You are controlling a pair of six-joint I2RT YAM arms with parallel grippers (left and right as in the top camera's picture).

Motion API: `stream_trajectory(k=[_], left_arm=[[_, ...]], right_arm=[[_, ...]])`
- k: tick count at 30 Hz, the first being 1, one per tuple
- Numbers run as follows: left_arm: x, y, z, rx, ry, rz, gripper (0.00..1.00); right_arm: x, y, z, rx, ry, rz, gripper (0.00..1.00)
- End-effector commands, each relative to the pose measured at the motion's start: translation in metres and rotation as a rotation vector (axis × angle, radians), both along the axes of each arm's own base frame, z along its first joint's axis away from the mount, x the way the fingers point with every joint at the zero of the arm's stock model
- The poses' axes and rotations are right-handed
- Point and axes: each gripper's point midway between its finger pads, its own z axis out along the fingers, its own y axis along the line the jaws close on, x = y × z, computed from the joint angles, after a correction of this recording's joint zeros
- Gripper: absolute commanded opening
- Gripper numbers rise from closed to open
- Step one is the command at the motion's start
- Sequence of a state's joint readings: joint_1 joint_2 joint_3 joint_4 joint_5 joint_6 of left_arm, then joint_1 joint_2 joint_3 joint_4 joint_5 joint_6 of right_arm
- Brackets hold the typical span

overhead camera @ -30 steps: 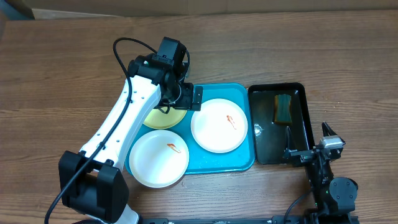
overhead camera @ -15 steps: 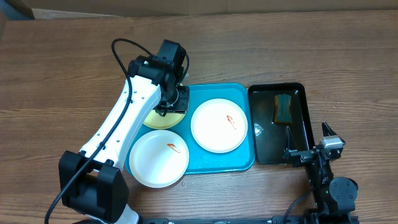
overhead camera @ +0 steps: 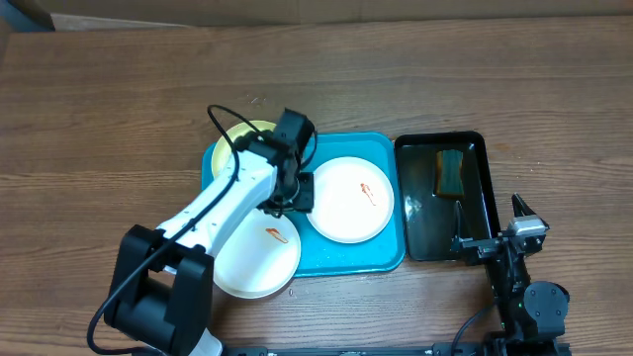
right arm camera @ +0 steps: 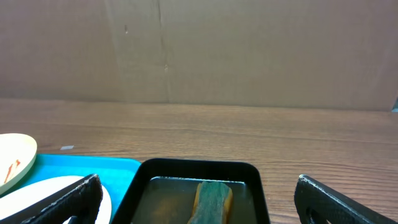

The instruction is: Clean dirty plates on tray and stack at the side

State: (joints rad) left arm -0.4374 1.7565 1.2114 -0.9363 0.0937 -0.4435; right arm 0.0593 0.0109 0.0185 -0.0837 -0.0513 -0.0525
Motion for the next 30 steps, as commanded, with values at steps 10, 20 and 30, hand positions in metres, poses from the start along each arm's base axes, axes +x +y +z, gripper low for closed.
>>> stream_trajectory(k=[10, 20, 30], left_arm=[[0.000, -0.021, -0.015, -0.040, -0.047, 0.010, 0.43], [-0.002, -0.020, -0.034, -0.015, -0.013, 0.021, 0.38], [0.001, -0.020, -0.042, -0.029, 0.003, 0.035, 0.35]], right_arm=[[0.000, -0.002, -0.003, 0.004, 0.000, -0.011, 1.00], [0.000, -0.002, -0.003, 0.004, 0.000, -0.011, 1.00], [0.000, -0.002, -0.002, 0.004, -0.003, -0.010, 1.00]])
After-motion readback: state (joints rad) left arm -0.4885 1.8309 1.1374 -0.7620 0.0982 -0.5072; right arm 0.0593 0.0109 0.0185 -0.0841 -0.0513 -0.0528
